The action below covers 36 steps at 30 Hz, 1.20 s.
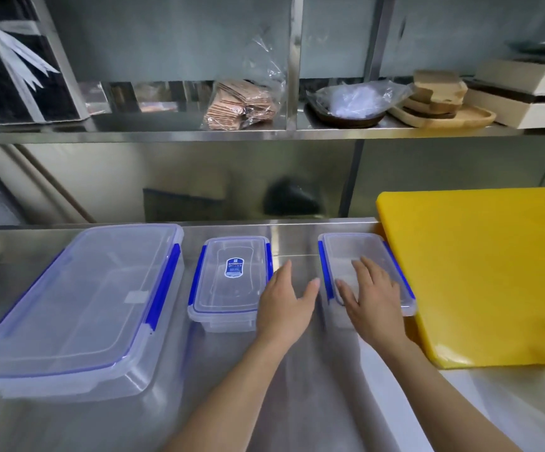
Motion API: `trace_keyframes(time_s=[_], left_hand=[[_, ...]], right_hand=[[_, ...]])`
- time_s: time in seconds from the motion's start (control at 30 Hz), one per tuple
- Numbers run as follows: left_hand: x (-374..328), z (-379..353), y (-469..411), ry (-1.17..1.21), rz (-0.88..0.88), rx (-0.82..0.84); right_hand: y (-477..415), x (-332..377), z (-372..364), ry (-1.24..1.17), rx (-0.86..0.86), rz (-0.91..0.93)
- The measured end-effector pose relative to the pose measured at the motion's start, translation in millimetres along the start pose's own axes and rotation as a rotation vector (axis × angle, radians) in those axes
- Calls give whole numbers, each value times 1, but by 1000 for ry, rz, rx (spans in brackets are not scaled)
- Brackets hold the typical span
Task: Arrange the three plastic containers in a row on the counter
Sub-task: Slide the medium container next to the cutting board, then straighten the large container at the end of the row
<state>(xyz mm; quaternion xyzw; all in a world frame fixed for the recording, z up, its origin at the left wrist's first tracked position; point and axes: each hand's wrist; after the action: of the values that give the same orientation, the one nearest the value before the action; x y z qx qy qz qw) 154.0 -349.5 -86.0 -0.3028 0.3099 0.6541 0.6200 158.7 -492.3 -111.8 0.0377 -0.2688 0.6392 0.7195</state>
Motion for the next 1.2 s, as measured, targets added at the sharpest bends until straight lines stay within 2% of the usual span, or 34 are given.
trace_keyframes(time_s=[0.17,0.27,0.47,0.57,0.67,0.73,0.8,0.9,0.97,1.1,1.17,1.2], left_hand=[[28,85,11,-182,-81,-201],[53,140,22,-268,-85,-323],[142,240,31,-467,23,-480],[186,279,34,-494,187,-439],[222,304,43,-386,364,-389],[241,315,45,-206,448,-358],[292,345,40,33,538,-246],[291,326,48,486,563,-126],[286,320,53,668,567,-90],[288,318,49,710,520,-183],[235,259,28,636,479,-82],[234,262,30,632,473,-106]], right_hand=[[19,82,-4,-269,149,30],[39,133,-14,-489,256,-45],[79,224,-46,-806,438,-214],[94,256,-69,-869,479,-256],[101,282,-87,-861,444,-287],[109,292,-96,-824,393,-293],[119,335,-133,-779,331,-340],[122,325,-130,-719,298,-360],[121,326,-133,-715,304,-349],[115,332,-129,-710,320,-277],[103,263,-95,-754,207,-373],[103,265,-95,-759,209,-365]])
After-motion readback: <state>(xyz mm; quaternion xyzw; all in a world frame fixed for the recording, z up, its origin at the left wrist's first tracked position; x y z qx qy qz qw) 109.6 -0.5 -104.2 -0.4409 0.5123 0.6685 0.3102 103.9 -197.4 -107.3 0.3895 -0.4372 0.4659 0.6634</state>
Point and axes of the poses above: each hand's wrist, its own y-axis away from the middle knuckle, its own z-axis out of the back of the hand, x = y × z, and after that the axes turned 4 degrees about -y, right-handed
